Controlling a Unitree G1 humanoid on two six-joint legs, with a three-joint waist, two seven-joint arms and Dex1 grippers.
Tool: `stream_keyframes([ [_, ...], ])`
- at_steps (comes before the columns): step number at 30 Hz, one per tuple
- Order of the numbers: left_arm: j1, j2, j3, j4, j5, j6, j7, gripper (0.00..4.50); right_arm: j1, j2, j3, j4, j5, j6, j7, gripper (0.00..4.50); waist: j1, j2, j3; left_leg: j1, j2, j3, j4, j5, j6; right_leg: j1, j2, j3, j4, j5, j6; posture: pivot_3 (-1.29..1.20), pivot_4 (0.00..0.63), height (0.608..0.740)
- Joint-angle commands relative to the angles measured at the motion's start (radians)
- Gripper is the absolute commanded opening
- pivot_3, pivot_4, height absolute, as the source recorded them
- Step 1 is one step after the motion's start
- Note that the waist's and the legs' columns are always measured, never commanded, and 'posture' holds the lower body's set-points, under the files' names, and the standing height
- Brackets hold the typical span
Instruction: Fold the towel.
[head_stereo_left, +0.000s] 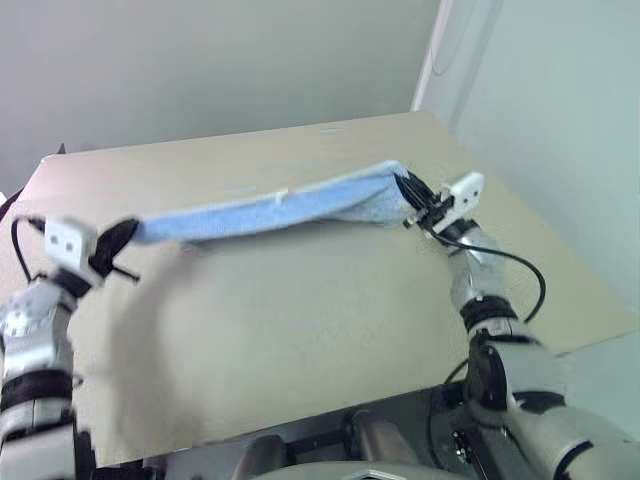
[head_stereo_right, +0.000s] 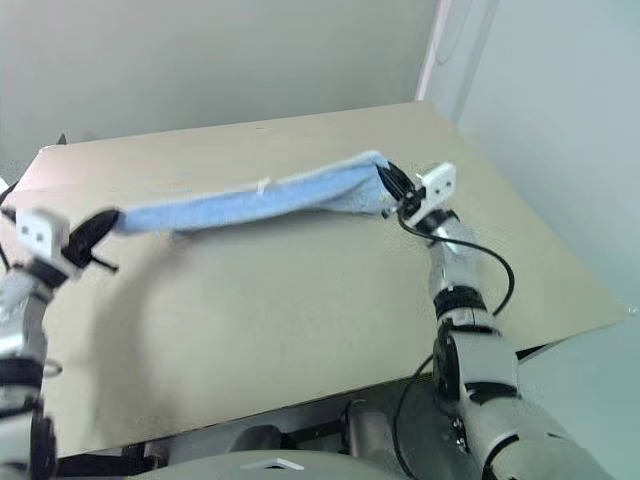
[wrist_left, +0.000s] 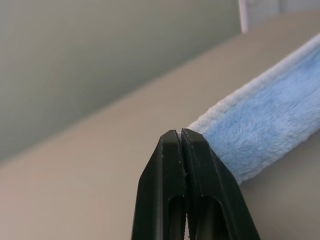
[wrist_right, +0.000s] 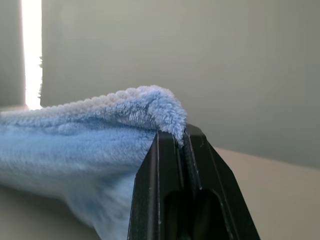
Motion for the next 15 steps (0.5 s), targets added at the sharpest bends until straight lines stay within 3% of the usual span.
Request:
stream_keyframes([
  [1,0.099,0.021,0.079,-0.177,-0.084,0.082,-0.012,0.03,0.139,-0.023,0.032,-0.282,0.095,0.174,0.077,0.0,0.018,0.0,0.0,0.001,0.0,0.0,0.001,0.0,0.0,0.001,0.0,0.0,0.0,0.0,0.0,0.0,0.0,0.74],
  [5,0.282,0.027,0.122,-0.319,-0.132,0.177,-0.061,0.03,0.344,-0.103,0.071,-0.46,0.076,0.305,0.1,0.0,0.035,0.003,0.0,0.004,0.0,0.001,0.003,0.0,0.0,0.012,0.0,-0.001,0.0,0.0,-0.001,0.0,0.0,0.74],
  [7,0.333,0.03,0.136,-0.35,-0.136,0.202,-0.071,0.03,0.417,-0.135,0.077,-0.529,0.085,0.359,0.104,0.0,0.043,0.003,0.0,0.018,0.001,0.002,0.003,0.0,0.0,0.021,0.001,-0.001,-0.004,-0.005,0.001,0.0,0.0,0.74],
  [10,0.418,0.038,0.155,-0.395,-0.143,0.246,-0.105,0.03,0.558,-0.212,0.091,-0.651,0.107,0.45,0.162,0.0,0.046,0.002,0.0,0.022,0.003,0.002,0.004,0.0,0.0,0.03,0.005,-0.001,-0.006,-0.007,0.0,0.0,0.0,0.74],
  [15,0.512,0.056,0.189,-0.442,-0.166,0.304,-0.171,0.03,0.657,-0.287,0.072,-0.731,0.117,0.518,0.182,0.0,0.04,0.001,0.001,0.026,0.007,0.002,0.004,0.0,0.0,0.033,0.009,-0.005,-0.007,-0.008,-0.001,0.0,0.0,0.74],
])
